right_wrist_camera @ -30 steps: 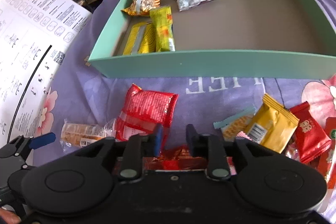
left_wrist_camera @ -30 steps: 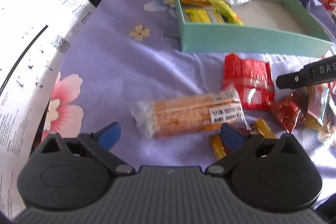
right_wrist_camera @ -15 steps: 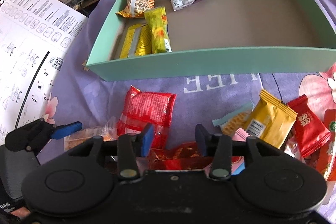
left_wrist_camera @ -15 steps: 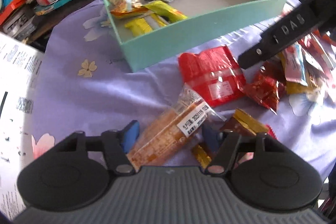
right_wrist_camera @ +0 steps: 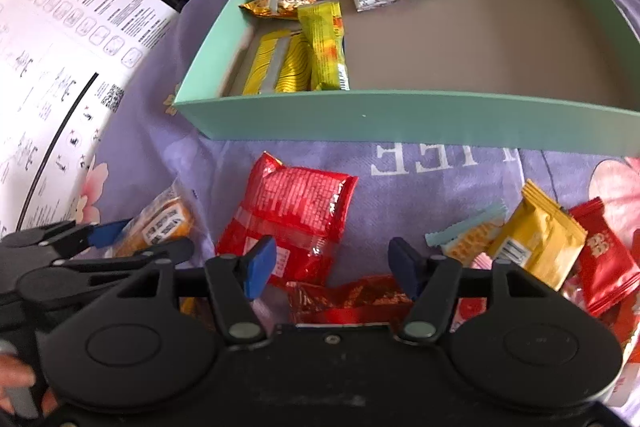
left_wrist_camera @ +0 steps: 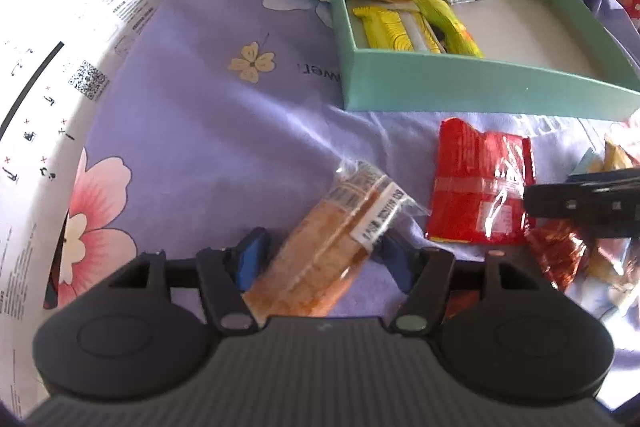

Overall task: Organize snacks
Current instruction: 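Grasp the clear-wrapped orange wafer bar with the left tool, then grasp the small red candy packet with the right tool while the left tool holds the wafer bar, then lower the wafer bar and red candy into the box and open both tools, then move the left tool toward the large red packet while the right tool approaches the yellow packet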

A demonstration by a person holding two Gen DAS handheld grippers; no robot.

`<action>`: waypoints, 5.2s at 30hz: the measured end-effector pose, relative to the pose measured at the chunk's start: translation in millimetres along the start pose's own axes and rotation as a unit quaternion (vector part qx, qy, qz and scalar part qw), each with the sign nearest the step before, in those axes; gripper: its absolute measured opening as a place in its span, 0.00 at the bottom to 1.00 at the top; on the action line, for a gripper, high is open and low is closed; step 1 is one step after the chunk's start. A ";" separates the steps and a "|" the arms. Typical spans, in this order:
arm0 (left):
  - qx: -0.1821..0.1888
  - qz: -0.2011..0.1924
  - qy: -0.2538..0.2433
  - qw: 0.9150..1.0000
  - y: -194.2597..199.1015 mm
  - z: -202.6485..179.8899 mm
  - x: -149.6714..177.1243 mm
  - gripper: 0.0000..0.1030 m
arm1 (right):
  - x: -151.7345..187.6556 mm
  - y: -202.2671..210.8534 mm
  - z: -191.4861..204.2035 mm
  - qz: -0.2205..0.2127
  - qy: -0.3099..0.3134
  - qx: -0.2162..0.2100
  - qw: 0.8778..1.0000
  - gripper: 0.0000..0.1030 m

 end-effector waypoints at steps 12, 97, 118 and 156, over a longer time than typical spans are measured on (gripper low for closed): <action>-0.003 -0.004 0.029 1.000 12.4 4.6 12.0 0.50 | 30.4 23.4 -3.2 0.039 0.025 -0.007 0.999 0.55; 0.070 -0.081 0.039 0.993 29.7 -80.5 -138.7 0.37 | -104.4 62.8 -67.8 -0.128 -0.058 -0.016 0.990 0.44; 0.025 -0.073 0.043 0.996 -46.0 -111.6 -179.0 0.81 | -123.3 17.3 -128.1 -0.122 -0.154 0.014 0.980 0.75; -0.004 -0.042 0.023 0.999 29.5 -60.9 -29.7 1.00 | -3.7 82.0 -69.9 -0.098 -0.041 0.037 0.994 1.00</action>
Point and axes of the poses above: each gripper's, at about its wrist camera, not at the fingertips, and y roughly against the way its jaws point, z to its left, x to its underside, the point moved 6 cm from there along -y, roughly the way its jaws point, and after that the axes turned 11 degrees about -z, right-handed, at the moved point
